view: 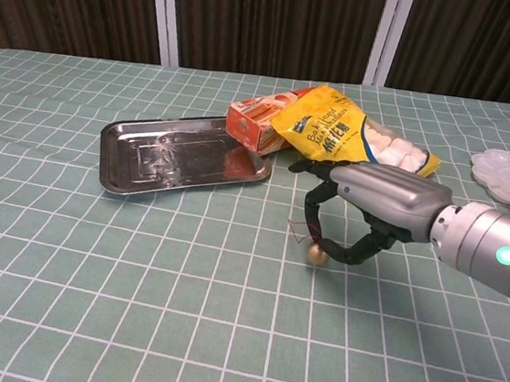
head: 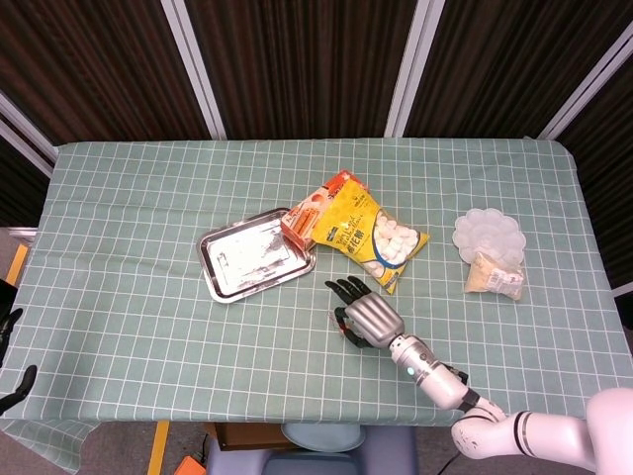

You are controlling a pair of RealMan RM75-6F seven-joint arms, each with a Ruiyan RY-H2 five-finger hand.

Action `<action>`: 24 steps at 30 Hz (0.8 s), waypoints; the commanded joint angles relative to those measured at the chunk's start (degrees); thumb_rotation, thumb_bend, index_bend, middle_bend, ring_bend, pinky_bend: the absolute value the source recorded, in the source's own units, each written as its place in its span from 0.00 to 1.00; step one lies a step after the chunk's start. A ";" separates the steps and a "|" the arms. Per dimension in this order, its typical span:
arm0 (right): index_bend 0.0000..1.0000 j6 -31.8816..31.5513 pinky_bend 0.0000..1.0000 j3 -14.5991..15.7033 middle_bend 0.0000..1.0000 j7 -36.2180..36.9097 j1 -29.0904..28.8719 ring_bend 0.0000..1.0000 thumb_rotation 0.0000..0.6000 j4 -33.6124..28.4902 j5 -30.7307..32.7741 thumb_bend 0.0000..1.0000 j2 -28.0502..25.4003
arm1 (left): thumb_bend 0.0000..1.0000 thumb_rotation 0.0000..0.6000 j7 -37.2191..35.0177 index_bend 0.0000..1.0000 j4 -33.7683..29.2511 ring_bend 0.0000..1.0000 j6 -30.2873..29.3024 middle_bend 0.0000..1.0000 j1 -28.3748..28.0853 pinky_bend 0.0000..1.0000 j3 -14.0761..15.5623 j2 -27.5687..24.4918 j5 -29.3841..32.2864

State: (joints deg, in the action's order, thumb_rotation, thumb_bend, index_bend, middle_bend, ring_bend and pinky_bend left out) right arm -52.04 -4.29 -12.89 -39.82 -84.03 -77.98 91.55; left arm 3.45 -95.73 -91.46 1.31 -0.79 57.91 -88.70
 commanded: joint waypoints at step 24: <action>0.19 -8.87 0.00 3.65 0.04 -3.53 5.54 0.00 1.00 -5.48 -3.82 0.55 -6.45 | 0.38 1.00 -0.36 0.00 0.26 0.00 -0.08 0.00 -0.16 0.06 0.23 0.11 -0.70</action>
State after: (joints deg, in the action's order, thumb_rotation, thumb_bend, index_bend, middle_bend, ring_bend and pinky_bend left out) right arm -56.89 -1.31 -14.66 -36.68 -86.09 -80.70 88.10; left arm 3.14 -95.48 -91.43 1.09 -0.53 58.07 -89.34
